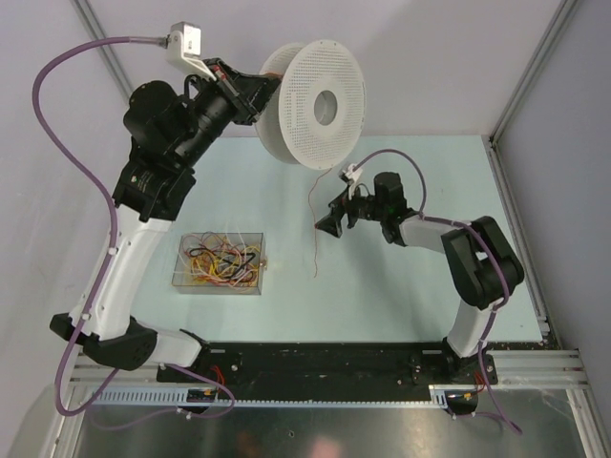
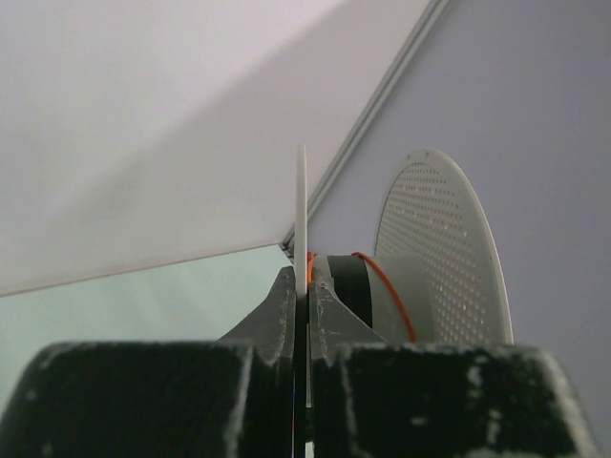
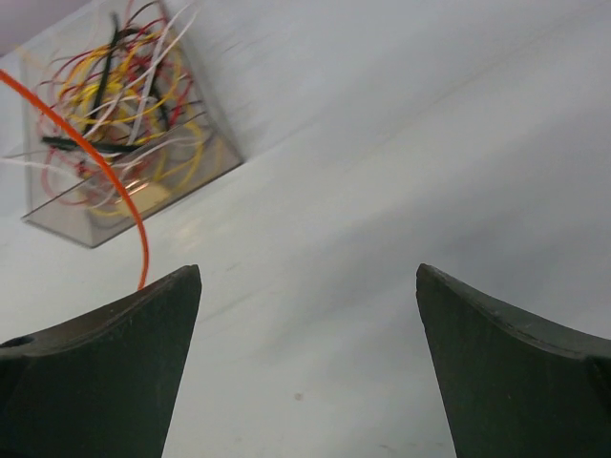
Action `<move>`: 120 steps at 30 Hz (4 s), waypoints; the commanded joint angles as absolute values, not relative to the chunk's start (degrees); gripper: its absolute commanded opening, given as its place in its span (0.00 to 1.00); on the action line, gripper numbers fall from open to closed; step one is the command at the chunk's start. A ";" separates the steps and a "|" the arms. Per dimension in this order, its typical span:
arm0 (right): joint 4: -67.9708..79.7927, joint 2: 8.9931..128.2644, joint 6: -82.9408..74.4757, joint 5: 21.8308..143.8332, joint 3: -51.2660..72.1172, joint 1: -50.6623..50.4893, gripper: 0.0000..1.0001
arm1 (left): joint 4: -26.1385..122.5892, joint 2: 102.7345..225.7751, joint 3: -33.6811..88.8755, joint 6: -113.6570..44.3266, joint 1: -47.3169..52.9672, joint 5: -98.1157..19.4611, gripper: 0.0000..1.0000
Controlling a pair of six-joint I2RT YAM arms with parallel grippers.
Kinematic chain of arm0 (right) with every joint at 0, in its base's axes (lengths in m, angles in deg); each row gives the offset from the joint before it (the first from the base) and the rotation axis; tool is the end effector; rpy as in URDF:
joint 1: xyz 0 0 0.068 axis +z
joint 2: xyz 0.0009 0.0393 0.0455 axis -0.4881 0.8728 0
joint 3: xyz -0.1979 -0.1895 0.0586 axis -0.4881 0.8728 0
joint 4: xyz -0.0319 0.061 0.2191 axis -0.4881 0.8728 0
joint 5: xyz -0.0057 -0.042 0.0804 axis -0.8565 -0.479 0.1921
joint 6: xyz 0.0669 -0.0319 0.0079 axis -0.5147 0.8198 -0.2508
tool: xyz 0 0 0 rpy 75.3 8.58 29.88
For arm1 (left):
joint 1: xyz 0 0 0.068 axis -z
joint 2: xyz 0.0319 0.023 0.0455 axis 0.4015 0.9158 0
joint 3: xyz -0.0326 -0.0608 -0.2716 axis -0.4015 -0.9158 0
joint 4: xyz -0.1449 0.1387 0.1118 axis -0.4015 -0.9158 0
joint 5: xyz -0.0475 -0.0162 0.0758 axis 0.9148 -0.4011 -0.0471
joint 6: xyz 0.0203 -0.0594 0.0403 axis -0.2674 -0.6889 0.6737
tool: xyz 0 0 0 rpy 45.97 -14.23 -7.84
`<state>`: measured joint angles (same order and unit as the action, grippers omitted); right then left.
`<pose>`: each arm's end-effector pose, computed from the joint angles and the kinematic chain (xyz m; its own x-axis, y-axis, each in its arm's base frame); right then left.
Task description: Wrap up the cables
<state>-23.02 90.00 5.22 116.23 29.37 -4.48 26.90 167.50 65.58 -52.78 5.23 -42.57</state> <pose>0.3318 0.1981 0.2332 -0.2309 -0.1446 -0.9622 -0.8962 0.4167 0.1525 0.2145 -0.1247 0.5701 -0.1139 -0.5008 -0.8580 0.5755 0.6707 -0.4679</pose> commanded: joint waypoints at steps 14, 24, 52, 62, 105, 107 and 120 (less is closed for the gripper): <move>-29.41 93.53 -8.65 125.98 26.96 -4.59 0.95 | 34.20 164.63 62.66 -52.41 4.89 -36.71 0.00; -28.02 91.36 -3.89 121.45 26.91 -7.66 0.99 | 34.88 164.41 62.43 -52.68 4.89 -36.73 0.00; -20.97 94.01 -1.65 122.22 27.01 -5.27 0.35 | 35.26 164.47 60.07 -50.39 4.89 -42.21 0.00; -7.21 80.00 3.64 122.99 34.88 -4.97 0.00 | 35.22 166.87 57.88 -44.05 4.89 -61.76 0.00; -12.68 48.96 44.41 88.48 20.09 7.00 0.00 | 36.55 181.67 37.96 -25.11 5.57 -61.24 0.00; -14.45 50.27 45.49 88.14 19.43 6.47 0.00 | 36.83 180.85 36.84 -24.25 5.89 -60.10 0.00; -13.08 58.73 34.79 93.09 12.36 -5.78 0.00 | 40.04 172.00 28.23 -13.64 6.16 -34.47 0.00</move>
<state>-7.90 57.89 39.49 92.03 16.52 -2.08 36.08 177.21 29.91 -20.43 6.32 -45.20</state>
